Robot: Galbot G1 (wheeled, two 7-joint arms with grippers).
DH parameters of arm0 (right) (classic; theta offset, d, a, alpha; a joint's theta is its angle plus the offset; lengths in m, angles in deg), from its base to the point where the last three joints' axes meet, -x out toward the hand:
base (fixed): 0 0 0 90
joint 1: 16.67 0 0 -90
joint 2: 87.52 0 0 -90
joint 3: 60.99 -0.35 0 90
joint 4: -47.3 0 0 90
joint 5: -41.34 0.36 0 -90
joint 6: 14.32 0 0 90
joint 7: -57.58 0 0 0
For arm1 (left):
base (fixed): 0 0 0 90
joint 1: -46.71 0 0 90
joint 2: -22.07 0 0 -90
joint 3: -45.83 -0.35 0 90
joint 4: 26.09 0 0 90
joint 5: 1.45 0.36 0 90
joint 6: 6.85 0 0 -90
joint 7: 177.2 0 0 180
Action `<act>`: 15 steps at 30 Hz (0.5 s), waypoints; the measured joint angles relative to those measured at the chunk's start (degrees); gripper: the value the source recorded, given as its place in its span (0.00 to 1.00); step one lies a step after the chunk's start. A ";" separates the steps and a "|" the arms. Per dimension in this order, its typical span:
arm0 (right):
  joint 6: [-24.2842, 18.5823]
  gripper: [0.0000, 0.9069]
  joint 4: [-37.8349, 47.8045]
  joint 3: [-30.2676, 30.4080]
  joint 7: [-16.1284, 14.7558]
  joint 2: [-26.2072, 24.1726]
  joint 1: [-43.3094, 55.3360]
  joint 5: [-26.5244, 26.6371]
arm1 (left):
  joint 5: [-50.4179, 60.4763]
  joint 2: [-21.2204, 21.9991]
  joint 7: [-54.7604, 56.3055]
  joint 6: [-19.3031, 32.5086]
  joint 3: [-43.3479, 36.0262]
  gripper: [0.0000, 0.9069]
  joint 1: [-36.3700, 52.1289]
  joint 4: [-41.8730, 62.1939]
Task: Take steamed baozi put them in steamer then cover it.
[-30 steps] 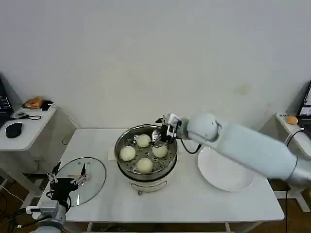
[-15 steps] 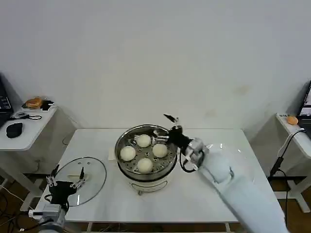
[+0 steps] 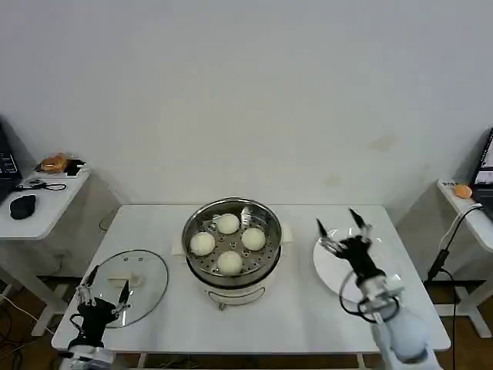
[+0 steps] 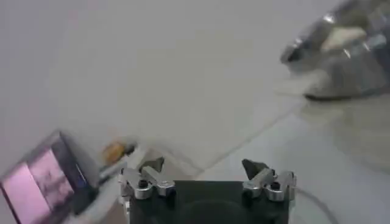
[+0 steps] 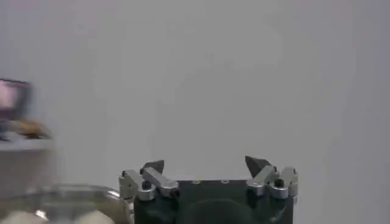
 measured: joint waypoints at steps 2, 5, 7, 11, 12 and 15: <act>-0.66 1.00 -0.60 -2.47 -0.21 1.01 -2.24 -0.43 | 5.36 -0.48 0.66 0.60 -0.25 1.00 0.42 1.58; -1.50 1.00 -1.09 -5.55 -0.37 2.29 -4.83 -0.89 | 12.57 -0.90 1.43 1.30 -0.45 1.00 1.12 4.14; -2.05 1.00 -1.55 -7.28 -0.57 3.00 -6.41 -1.10 | 17.07 -1.25 1.63 1.49 -0.75 1.00 1.73 5.91; -2.91 1.00 -2.35 -10.10 -0.63 4.19 -8.97 -1.23 | 23.77 -2.13 1.65 1.59 -1.27 1.00 3.34 9.28; -3.08 1.00 -2.52 -10.68 -0.62 4.46 -9.48 -1.29 | 24.86 -2.46 1.65 1.65 -1.41 1.00 3.84 10.16; -3.51 1.00 -3.10 -12.32 -0.68 5.34 -10.96 -1.36 | 27.26 -3.34 1.49 1.71 -1.88 1.00 5.37 12.62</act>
